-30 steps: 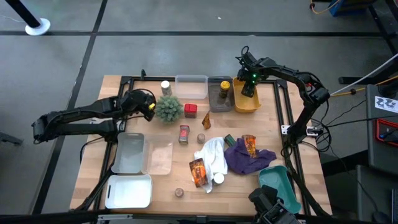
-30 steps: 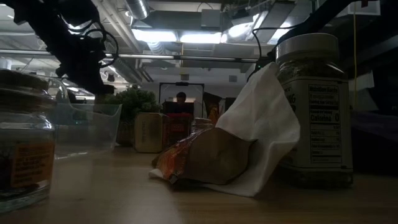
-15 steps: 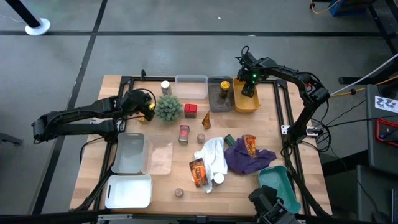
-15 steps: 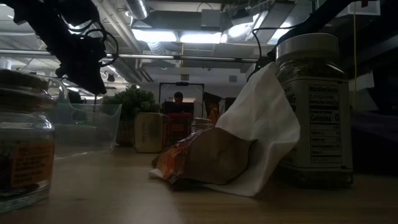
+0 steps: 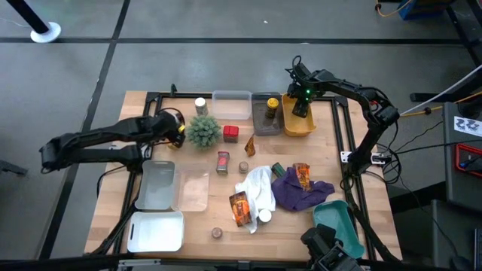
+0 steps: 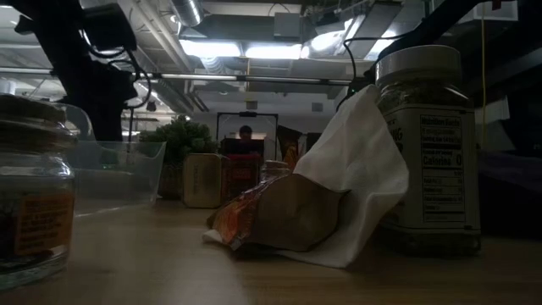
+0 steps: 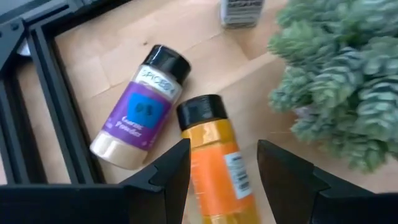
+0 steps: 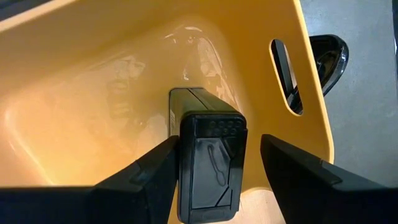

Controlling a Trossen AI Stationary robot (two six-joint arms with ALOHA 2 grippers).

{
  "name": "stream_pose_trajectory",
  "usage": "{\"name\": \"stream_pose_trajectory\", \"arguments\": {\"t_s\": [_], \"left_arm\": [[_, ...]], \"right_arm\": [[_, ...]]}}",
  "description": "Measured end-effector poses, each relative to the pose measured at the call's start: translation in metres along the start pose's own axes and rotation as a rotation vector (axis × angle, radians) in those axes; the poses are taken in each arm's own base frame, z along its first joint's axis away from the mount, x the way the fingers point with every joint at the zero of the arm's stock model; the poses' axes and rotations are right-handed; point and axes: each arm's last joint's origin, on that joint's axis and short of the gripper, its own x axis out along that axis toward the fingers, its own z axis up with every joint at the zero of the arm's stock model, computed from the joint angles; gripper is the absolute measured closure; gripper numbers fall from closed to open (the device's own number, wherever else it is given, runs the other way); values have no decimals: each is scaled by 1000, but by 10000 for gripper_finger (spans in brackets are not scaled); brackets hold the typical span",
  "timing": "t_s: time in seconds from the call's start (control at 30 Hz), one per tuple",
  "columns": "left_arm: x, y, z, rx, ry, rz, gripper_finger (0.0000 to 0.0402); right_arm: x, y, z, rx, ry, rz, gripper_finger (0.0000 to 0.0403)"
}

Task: Sort spices by type
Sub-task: Put the orange seasoning bottle into the top transparent bin

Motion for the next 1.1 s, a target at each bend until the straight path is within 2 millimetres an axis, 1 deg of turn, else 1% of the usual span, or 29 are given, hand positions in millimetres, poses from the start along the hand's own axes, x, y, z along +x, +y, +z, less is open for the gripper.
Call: {"name": "stream_pose_trajectory", "arguments": {"t_s": [0.07,0.2,0.33,0.5,0.57,0.73,0.83,0.93,1.1], "left_arm": [[4,0,1,5,21,19,233],[9,-2,3,70,30,37,233],[12,-5,5,69,17,29,233],[18,-7,4,42,54,52,230],[22,-7,4,12,80,71,218],[36,-7,4,-17,149,129,168],[43,-8,4,-29,194,115,147],[49,-10,5,-40,221,98,139],[59,-9,5,-47,254,121,137]], "right_arm": [[0,0,0,0,0,0,178],[0,0,0,0,-1,0,178],[-3,-1,1,0,-2,-2,178],[-9,-3,4,1,-11,-7,178],[-13,-5,6,2,-18,-12,178],[-26,-9,11,4,-24,-15,178],[-33,-11,12,6,-28,-18,178],[-38,-13,14,7,-33,-21,178],[-42,-14,15,7,-33,-21,178]]}}
